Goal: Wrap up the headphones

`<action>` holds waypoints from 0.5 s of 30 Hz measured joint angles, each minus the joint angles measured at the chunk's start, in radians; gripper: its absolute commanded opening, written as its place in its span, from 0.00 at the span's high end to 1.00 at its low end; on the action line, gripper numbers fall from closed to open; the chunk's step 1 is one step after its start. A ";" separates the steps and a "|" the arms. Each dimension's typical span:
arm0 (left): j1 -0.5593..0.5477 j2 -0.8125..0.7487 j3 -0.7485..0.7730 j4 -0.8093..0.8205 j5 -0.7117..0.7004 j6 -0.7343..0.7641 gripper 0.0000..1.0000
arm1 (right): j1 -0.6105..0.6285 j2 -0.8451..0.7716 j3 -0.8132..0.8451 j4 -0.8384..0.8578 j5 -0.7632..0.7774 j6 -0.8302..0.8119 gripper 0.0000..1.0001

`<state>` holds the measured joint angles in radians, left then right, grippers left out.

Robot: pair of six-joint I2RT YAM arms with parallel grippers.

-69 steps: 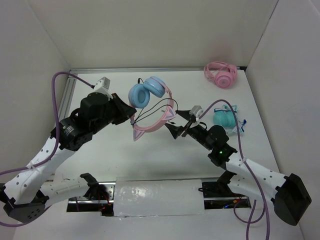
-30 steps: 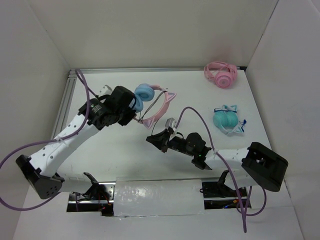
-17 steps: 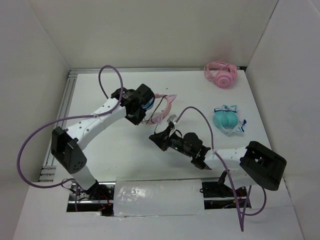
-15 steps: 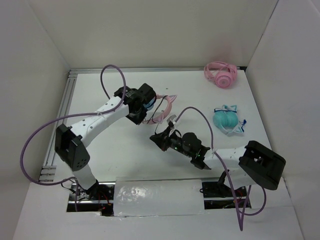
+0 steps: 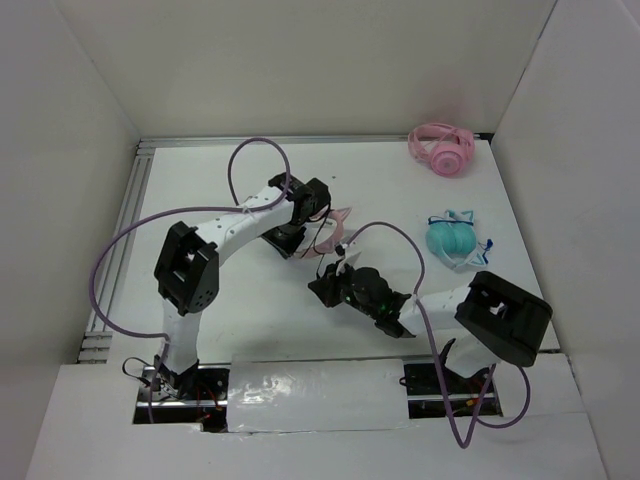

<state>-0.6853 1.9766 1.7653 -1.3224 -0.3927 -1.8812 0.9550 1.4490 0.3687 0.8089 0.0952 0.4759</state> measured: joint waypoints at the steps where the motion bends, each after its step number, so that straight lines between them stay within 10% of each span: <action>1: -0.002 0.010 0.000 0.001 0.000 -0.008 1.00 | 0.000 0.012 0.000 -0.002 0.004 0.010 1.00; 15: -0.022 0.049 -0.019 0.097 0.001 -0.029 1.00 | -0.096 0.109 0.016 -0.029 -0.076 0.146 1.00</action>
<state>-0.7074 2.0254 1.7466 -1.2255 -0.3920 -1.9099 0.8593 1.5585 0.3851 0.7799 0.0193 0.6216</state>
